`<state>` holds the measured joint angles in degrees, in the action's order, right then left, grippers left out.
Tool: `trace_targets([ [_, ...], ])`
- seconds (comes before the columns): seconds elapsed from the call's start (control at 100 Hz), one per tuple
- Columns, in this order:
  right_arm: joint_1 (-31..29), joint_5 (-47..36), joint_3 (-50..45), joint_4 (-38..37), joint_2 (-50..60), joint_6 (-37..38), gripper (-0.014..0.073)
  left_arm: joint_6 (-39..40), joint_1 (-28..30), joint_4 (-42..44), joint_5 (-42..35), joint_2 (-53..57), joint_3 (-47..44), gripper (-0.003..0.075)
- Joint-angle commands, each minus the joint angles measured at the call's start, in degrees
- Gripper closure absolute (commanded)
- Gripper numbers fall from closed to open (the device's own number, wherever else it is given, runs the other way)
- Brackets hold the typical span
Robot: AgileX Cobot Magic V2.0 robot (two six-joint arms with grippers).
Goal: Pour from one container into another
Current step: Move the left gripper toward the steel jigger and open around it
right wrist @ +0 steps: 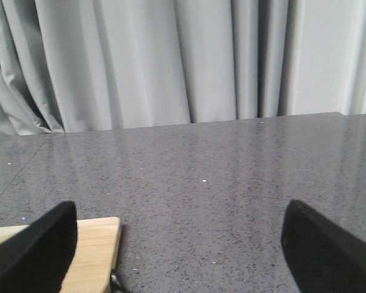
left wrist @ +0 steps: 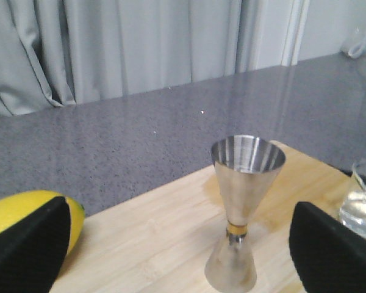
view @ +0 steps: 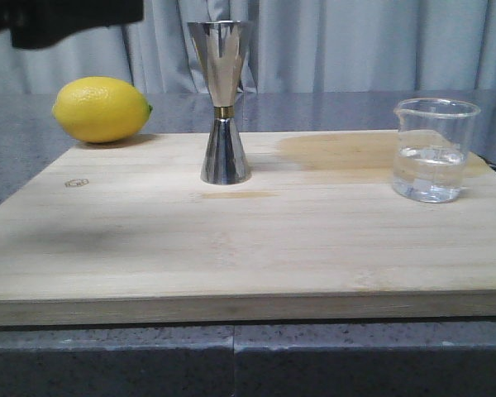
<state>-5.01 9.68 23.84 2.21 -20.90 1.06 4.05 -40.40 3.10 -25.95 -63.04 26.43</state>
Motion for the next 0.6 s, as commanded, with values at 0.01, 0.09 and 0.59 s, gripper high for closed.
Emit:
trace_targets([
  [0.01, 1.2, -3.61, 1.91, -0.07, -1.09, -0.1, -0.0024, 3.5, -0.42, 5.2, -5.44, -1.97, 2.05, 0.0081],
  [0.09, 2.14, -2.55, 1.91, -0.18, -2.46, -0.1, -0.0024, 7.27, -0.42, 10.15, -6.85, -3.69, 2.05, 0.0082],
  [0.59, 6.01, -4.27, 1.91, -0.18, -8.77, -0.1, -0.0024, 23.26, 5.98, 30.62, -27.53, -16.68, 2.18, 0.0082],
])
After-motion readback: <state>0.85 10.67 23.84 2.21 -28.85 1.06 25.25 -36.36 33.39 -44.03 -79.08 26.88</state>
